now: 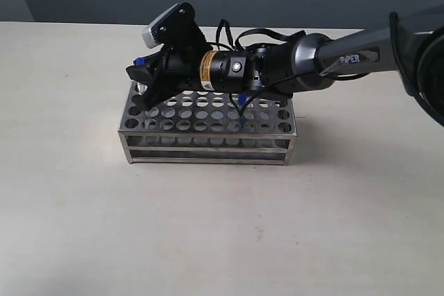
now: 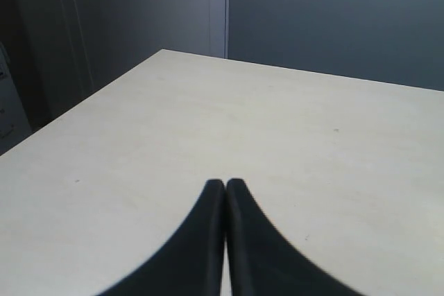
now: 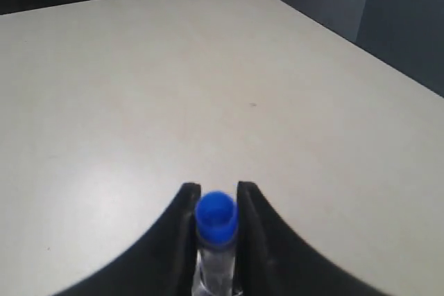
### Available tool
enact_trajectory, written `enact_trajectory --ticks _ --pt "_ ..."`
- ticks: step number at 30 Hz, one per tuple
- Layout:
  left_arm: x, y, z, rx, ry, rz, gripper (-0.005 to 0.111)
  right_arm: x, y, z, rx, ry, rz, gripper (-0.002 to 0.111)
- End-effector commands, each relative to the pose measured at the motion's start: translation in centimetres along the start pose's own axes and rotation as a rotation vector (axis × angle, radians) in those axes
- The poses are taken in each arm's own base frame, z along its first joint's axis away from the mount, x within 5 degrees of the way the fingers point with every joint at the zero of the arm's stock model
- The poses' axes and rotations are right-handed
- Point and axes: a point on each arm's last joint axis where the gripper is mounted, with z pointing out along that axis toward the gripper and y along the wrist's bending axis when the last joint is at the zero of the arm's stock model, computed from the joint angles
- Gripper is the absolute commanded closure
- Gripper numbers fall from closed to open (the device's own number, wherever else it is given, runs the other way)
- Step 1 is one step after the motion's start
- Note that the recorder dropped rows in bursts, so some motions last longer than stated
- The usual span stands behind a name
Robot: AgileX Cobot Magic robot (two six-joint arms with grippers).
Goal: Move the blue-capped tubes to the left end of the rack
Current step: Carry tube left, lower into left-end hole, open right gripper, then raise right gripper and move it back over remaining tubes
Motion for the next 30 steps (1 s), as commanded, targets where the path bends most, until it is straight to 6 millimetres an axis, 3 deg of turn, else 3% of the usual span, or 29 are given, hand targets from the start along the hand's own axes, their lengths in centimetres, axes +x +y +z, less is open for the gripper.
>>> enact_trajectory --ticks 1,4,6,8,10,13,15,17,19,22,30 --pt "0.0 0.0 0.0 -0.002 -0.003 -0.003 0.106 -0.7 -0.2 0.2 0.0 -0.019 -0.001 0.071" --pt "0.0 0.0 0.0 -0.002 -0.003 -0.003 0.106 -1.5 -0.4 0.3 0.003 -0.041 0.009 0.065" --pt "0.0 0.0 0.0 -0.002 -0.003 -0.003 0.106 -3.2 -1.0 -0.6 0.079 -0.026 0.06 0.064" --pt "0.0 0.0 0.0 -0.002 -0.003 -0.003 0.106 -5.6 -1.8 -2.8 0.229 0.057 0.06 0.065" --pt "0.0 0.0 0.0 -0.002 -0.003 -0.003 0.106 -7.9 -1.6 -5.9 0.329 0.122 -0.049 0.065" --pt "0.0 0.0 0.0 -0.002 -0.003 -0.003 0.106 -9.7 -0.5 -11.9 0.372 0.108 -0.099 0.066" --pt "0.0 0.0 0.0 -0.002 -0.003 -0.003 0.106 -9.4 0.1 -14.7 0.363 0.081 -0.071 0.066" --pt "0.0 0.0 0.0 -0.002 -0.003 -0.003 0.106 -7.8 1.2 -17.8 0.331 0.046 0.006 0.066" --pt "0.0 0.0 0.0 -0.002 -0.003 -0.003 0.106 -6.6 1.7 -18.8 0.319 0.053 0.023 0.066" --pt "0.0 0.0 0.0 -0.002 -0.003 -0.003 0.106 -3.6 2.4 -18.7 0.276 0.095 0.084 0.066" --pt "0.0 0.0 0.0 -0.002 -0.003 -0.003 0.106 0.0 1.6 -16.5 0.262 0.178 0.156 0.066"
